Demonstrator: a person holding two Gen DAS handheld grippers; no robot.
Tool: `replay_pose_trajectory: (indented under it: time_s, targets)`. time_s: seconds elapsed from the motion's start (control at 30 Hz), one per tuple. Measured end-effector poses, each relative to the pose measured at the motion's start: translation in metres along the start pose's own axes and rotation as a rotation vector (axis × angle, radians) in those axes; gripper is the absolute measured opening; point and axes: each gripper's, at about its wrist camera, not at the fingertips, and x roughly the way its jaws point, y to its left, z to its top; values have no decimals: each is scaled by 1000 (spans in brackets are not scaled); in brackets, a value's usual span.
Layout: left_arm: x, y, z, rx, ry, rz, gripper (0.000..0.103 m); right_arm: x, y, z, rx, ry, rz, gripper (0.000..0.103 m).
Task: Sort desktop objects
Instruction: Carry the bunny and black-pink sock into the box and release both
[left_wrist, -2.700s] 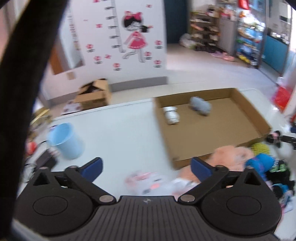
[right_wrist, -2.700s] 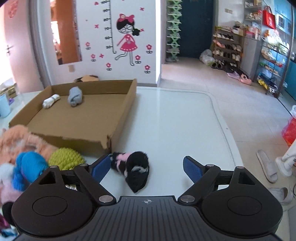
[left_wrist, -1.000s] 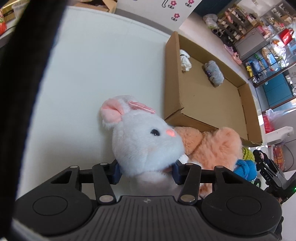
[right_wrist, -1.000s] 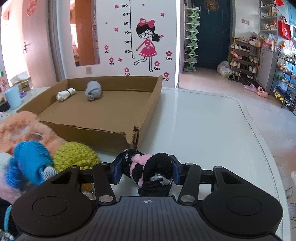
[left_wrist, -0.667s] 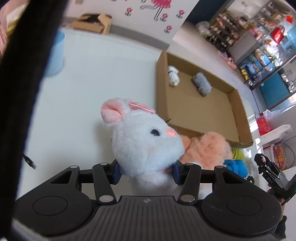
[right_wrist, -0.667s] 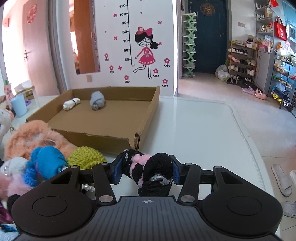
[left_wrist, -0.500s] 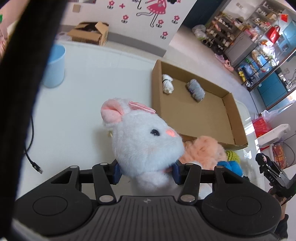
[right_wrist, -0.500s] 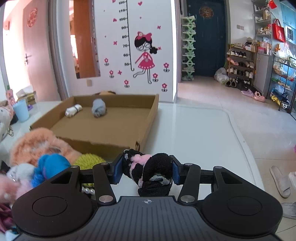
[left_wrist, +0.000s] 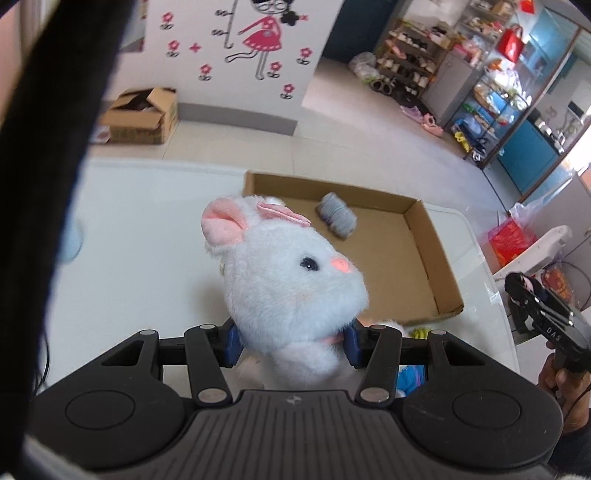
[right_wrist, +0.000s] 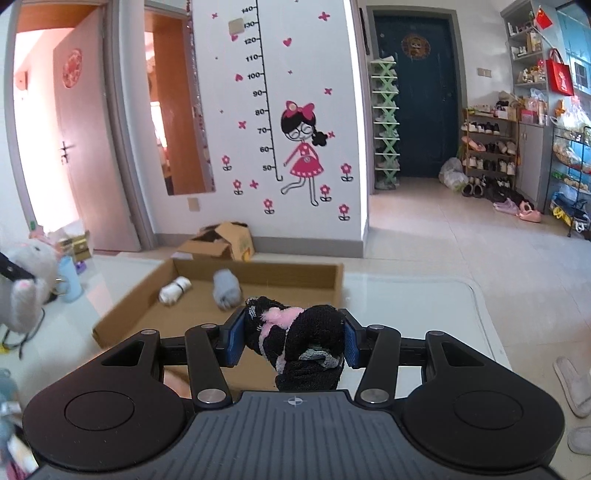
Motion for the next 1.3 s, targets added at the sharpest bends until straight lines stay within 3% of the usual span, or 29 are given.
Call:
replay_pose_trajectory:
  time_s: [0.33,0.67,0.93,1.1,1.2,1.27,1.3]
  targets:
    - [87,-43,62,95,-21,31,48,76,13,49,19,43,27,56]
    - [190,-47,97,132,-2,138,48,194,34,51,50,164,33,56]
    - [217,-49,95,225,-13,250,48,254,50,32,45,222,13,57]
    - [212,-50,93,237,-28,263,51,268,58,25,43,233,2,59]
    - [197,-45,91,230,-40,277,67,265,55,24,66,206,-2,66]
    - [191,-43,92,232,-68,284,87,257,51,25,77,192,0,67]
    - [185,-43,91,230,-75,277,88,252,49,26,81,180,2,68]
